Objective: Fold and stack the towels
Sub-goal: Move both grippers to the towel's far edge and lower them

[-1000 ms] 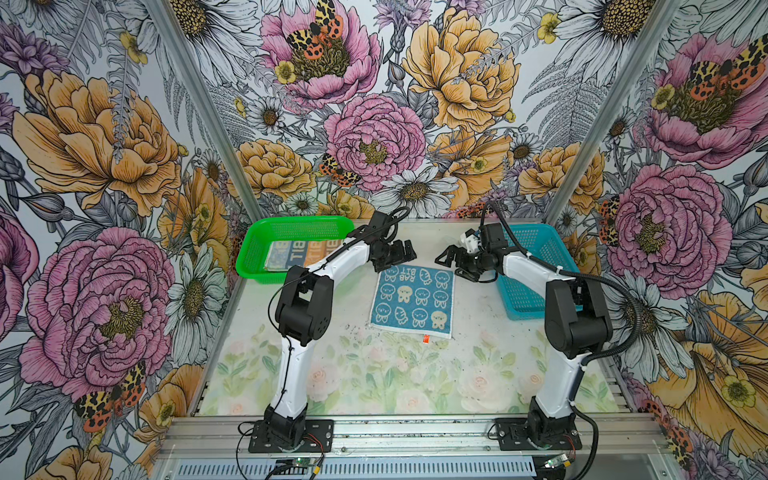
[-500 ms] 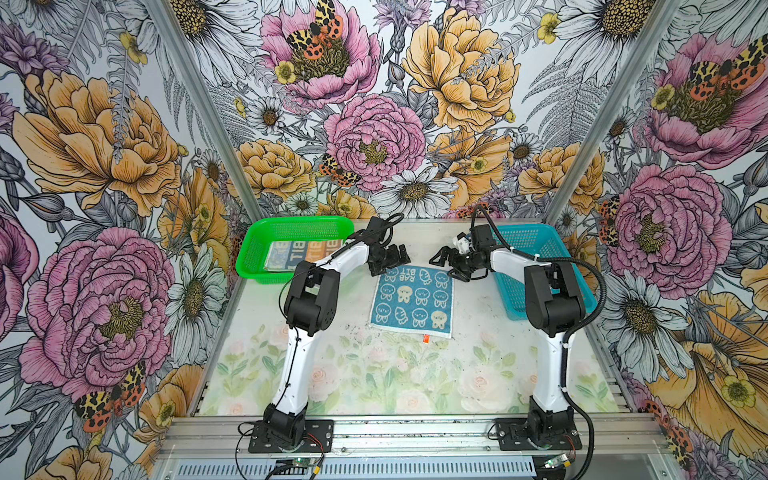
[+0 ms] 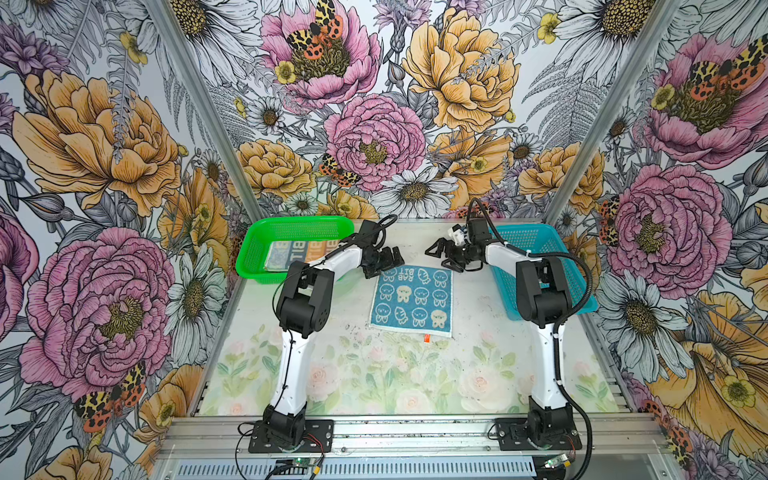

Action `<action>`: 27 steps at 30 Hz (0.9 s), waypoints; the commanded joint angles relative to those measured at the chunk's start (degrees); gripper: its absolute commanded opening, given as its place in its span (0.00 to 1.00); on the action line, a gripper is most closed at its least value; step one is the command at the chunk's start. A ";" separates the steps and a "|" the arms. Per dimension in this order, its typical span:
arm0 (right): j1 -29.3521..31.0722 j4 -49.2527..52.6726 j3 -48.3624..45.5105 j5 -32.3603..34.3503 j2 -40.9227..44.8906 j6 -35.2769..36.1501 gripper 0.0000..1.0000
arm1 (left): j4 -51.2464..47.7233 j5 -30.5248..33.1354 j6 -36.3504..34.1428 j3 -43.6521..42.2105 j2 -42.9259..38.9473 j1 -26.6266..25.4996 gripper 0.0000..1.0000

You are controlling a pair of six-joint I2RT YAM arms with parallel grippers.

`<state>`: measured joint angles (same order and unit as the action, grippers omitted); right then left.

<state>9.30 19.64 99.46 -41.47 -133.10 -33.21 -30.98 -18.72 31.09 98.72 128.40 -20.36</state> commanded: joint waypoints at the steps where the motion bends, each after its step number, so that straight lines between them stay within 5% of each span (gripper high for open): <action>1: 0.37 5.02 1.68 1.84 -2.14 2.18 0.99 | -3.22 2.59 -1.26 -2.59 -1.88 1.34 0.99; 10: 0.36 6.56 -1.42 3.86 9.60 4.82 0.99 | -3.96 2.36 -2.05 3.59 -5.90 -1.66 0.99; 19: 1.77 17.72 0.88 19.09 6.65 17.38 0.99 | -7.87 4.57 -5.51 5.92 -4.52 -1.08 0.99; 27: 2.96 19.59 2.12 24.47 3.70 21.99 0.78 | -7.86 3.95 -5.87 4.27 -4.39 -1.93 0.99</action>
<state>11.97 37.76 98.94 -20.56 -127.68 -14.33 -38.41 -15.81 26.57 104.12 125.56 -21.91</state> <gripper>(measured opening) 0.788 0.990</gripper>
